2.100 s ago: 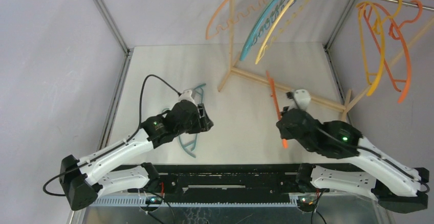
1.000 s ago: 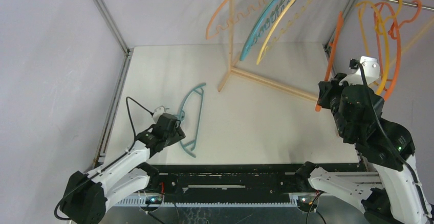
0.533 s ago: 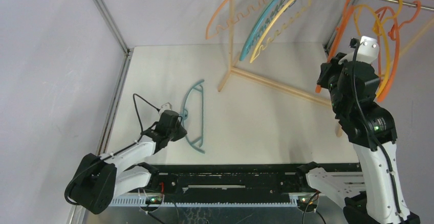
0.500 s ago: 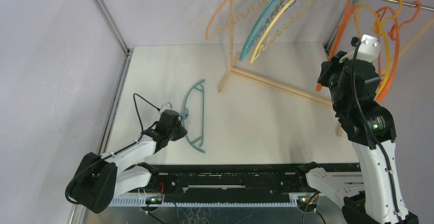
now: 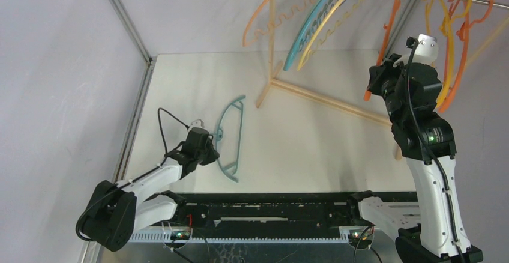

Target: Organize the hangers

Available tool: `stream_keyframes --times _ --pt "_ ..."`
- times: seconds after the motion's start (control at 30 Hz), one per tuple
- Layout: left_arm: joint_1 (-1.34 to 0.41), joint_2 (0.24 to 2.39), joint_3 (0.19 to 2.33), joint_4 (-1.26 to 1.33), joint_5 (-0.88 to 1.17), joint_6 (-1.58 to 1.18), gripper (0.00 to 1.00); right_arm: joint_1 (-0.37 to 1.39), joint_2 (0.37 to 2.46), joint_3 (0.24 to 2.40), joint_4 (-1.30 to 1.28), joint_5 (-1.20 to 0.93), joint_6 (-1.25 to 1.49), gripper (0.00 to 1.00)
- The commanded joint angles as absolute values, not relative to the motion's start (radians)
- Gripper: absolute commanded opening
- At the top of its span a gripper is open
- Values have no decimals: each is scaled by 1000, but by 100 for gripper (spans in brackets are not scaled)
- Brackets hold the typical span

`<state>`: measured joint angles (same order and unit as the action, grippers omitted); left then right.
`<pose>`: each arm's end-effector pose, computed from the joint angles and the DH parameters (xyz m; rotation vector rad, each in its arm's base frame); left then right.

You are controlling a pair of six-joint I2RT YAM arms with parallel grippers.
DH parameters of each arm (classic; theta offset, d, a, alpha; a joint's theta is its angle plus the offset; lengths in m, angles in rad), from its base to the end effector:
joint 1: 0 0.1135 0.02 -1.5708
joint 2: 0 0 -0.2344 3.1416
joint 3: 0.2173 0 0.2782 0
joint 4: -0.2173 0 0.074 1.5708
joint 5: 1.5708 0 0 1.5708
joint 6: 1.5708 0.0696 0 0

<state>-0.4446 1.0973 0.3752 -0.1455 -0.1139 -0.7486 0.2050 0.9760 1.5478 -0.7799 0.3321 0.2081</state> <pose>0.2284 -0.1000 0.0784 -0.4251 2.4340 -0.3926 0.2214 0.0229 0.4762 0.2407 1.7509 0.0040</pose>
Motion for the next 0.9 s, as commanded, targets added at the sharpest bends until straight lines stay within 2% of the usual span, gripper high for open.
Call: stream_keyframes --times 0.0,0.53,0.87 --pt "-438 1055 446 -203 -122 -708 0 209 914 1519 -719 299 233 0" --pt "-438 1135 529 -218 -98 -680 0 282 844 1486 -665 393 141 0" --pt "-437 1077 489 -225 -98 -689 0 171 952 1461 -537 372 84 1"
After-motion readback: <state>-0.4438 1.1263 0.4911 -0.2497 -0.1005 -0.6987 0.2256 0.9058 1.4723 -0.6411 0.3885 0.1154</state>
